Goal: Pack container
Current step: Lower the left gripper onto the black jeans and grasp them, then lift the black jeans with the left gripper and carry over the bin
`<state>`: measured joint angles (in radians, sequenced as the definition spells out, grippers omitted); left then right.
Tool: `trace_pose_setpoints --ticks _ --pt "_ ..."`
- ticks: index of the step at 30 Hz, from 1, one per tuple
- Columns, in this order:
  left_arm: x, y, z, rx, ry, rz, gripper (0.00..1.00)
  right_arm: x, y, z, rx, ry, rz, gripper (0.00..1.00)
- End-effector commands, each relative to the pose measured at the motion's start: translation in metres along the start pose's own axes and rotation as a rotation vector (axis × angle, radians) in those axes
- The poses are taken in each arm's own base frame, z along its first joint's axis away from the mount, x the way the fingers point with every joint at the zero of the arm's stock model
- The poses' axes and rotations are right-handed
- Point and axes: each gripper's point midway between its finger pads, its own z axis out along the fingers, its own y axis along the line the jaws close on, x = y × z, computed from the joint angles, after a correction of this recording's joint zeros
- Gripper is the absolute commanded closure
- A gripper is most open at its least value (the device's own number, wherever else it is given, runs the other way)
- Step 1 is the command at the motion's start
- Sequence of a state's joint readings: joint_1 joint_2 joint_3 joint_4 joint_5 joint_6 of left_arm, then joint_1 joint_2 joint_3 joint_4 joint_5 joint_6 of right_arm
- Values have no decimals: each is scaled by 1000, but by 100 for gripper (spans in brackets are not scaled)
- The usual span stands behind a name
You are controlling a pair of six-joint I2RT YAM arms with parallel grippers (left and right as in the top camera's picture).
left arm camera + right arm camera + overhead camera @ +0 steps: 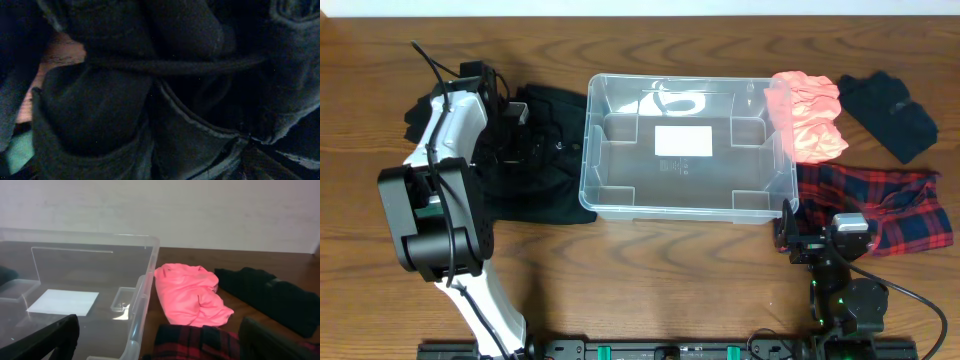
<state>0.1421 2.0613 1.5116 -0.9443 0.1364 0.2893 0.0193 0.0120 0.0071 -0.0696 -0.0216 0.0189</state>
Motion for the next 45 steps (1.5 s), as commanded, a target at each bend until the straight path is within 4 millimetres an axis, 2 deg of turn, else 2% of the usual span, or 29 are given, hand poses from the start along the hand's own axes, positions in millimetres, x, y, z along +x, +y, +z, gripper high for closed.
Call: trace_pose_setpoints --ticks 1,4,5,8,13,16,22,28,31,37,42,45 --pt "9 -2 17 23 58 8 13 0 0 0 0 0 10 1" --pt "9 -2 17 23 58 8 49 0 0 0 0 -1 10 1" --pt "9 -2 17 23 58 8 65 0 0 0 0 -1 10 1" --pt "9 -2 17 23 59 8 76 0 0 0 0 -1 10 1" --pt "15 -4 16 29 83 5 81 0 0 0 0 0 10 1" --pt "17 -5 12 30 86 2 94 0 0 0 0 -1 10 1" --pt "4 -4 -19 11 9 -140 94 0 0 0 0 0 10 1" --pt "-12 -5 -76 -10 -153 -196 94 0 0 0 0 0 10 1" --pt "-15 -5 -113 -38 -251 -190 94 0 0 0 0 0 10 1" --pt "-6 4 -186 -144 -449 -243 94 0 0 0 0 0 10 1" --pt "5 -4 -242 -141 -624 -280 94 0 0 0 0 0 10 1" --pt "12 -17 -269 -87 -713 -276 94 0 0 0 0 0 10 1"
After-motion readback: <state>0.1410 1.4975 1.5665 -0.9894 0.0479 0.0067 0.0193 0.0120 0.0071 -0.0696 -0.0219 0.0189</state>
